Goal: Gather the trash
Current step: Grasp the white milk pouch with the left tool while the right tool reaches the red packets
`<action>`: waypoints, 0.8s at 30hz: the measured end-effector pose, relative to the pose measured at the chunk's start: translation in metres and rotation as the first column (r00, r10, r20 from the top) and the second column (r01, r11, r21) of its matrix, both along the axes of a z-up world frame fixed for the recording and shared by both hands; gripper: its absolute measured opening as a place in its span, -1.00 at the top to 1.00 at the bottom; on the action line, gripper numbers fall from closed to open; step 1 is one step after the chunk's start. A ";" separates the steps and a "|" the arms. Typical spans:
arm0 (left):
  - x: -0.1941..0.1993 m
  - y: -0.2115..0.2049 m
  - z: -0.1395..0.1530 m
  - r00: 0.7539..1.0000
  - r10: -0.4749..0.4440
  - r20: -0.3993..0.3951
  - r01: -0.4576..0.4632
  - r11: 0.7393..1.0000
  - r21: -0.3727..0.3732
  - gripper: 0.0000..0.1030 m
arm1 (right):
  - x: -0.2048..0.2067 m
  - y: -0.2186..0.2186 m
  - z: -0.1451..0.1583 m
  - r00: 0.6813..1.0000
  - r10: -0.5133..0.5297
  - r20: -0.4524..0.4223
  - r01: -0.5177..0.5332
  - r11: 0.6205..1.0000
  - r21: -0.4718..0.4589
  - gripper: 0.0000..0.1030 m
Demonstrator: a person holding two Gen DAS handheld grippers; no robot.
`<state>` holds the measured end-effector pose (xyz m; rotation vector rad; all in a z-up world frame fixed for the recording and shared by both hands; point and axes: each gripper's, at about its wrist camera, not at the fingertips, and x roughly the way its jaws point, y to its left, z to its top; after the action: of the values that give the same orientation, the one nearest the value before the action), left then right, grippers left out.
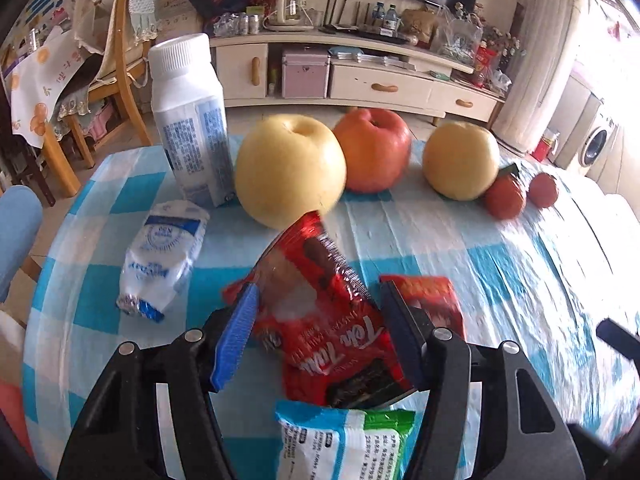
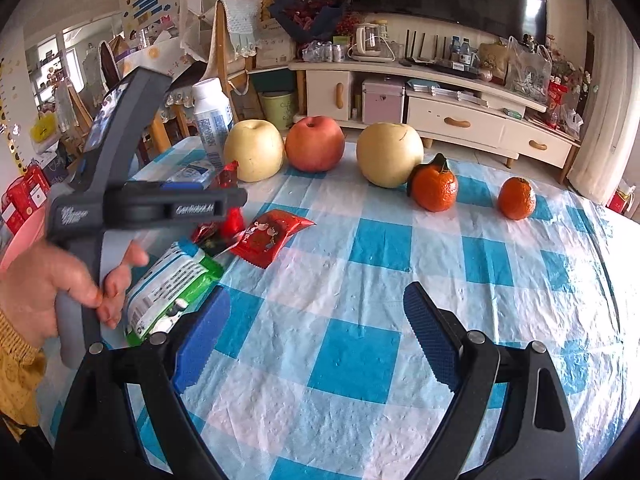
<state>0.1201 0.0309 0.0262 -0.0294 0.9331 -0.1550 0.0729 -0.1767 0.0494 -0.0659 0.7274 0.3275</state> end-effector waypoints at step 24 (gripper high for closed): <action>-0.030 0.088 0.028 0.996 0.061 0.061 -0.064 0.996 0.057 -0.29 | 0.023 0.007 -0.016 0.997 0.028 -0.070 -0.021 0.994 0.107 -0.73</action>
<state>0.0898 0.1192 0.0542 0.0008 0.8759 -0.0700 0.0959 -0.1692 0.0330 0.0375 0.7790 0.3932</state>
